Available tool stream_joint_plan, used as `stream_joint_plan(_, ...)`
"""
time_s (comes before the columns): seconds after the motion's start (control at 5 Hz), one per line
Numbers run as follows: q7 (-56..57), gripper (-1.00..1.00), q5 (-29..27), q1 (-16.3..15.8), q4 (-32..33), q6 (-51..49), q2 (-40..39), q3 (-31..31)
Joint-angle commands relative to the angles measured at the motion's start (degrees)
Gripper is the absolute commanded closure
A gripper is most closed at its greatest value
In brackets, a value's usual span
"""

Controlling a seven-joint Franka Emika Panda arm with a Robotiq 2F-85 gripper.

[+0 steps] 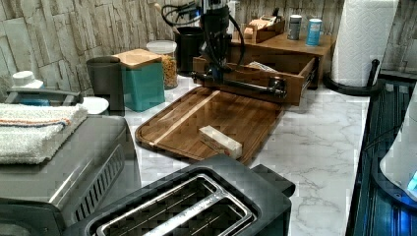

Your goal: Close the drawer.

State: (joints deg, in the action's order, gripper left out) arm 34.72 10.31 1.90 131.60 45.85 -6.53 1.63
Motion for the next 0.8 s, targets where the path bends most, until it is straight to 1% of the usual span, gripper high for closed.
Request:
stream_joint_plan(0.2, 3.32, 1.00, 7.12, -0.36, 3.86, 9.98, -4.41, 1.28)
stream_joint_plan(0.4, 5.98, 1.00, 5.31, 0.50, 3.97, 8.17, -3.19, 0.84)
stream_joint_plan(0.8, 7.57, 1.00, 4.70, 1.80, 3.33, 7.43, -2.34, 1.32)
